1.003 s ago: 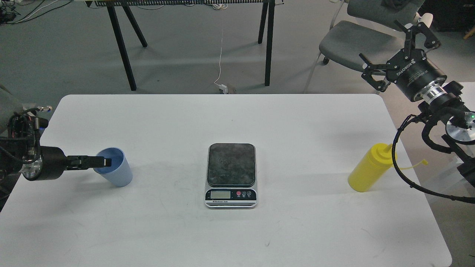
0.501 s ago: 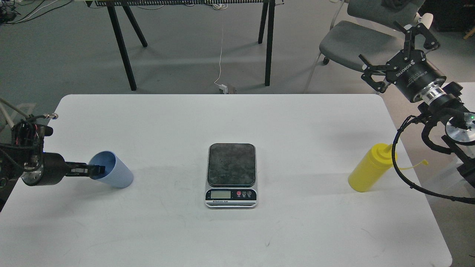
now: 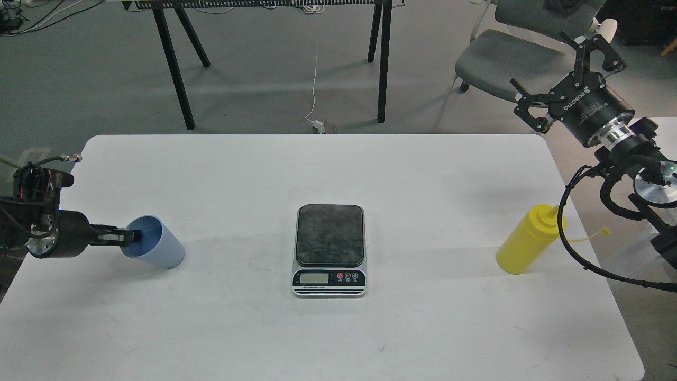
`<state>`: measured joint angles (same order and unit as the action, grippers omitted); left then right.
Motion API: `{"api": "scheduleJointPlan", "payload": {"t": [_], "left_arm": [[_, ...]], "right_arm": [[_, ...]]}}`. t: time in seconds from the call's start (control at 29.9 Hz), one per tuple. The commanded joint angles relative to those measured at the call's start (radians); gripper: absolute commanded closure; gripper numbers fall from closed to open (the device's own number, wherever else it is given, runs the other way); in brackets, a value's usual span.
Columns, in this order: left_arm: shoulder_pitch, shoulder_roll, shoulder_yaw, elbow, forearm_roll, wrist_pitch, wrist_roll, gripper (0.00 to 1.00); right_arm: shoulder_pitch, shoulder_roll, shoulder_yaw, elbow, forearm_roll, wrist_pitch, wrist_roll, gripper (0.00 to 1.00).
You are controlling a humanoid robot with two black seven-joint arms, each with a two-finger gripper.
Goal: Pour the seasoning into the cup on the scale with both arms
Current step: 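Lift the blue cup with the left gripper and carry it over the scale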
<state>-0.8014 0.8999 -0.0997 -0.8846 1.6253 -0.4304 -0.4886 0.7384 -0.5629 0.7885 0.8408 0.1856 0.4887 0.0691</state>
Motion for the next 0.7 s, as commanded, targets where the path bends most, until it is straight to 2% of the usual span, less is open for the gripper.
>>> {"api": "scheduleJointPlan", "payload": {"t": [0.0,0.1,0.33,0.5,0.67], "left_arm": [[-0.027,0.004,-0.002,-0.010,0.001,-0.022,0.000,1.00],[-0.085,0.007,-0.005,-0.025,-0.005,-0.058,0.000,1.00],[-0.310,0.005,-0.008,-0.109,-0.012,-0.058,0.000,0.99],[-0.406,0.002,-0.006,-0.270,-0.001,-0.058,0.000,0.99],[-0.452,-0.001,-0.005,-0.419,0.025,-0.058,0.000,0.98]], "right_arm": [[0.001,-0.002,0.002,0.000,0.000,0.000,0.000,0.00],[0.001,-0.002,0.003,-0.002,0.000,0.000,0.000,0.00],[-0.001,-0.003,0.005,-0.005,0.000,0.000,0.000,0.00],[-0.001,-0.009,0.009,-0.008,0.000,0.000,0.001,0.00],[-0.001,-0.018,0.063,-0.023,0.000,0.000,0.014,0.01]]}}
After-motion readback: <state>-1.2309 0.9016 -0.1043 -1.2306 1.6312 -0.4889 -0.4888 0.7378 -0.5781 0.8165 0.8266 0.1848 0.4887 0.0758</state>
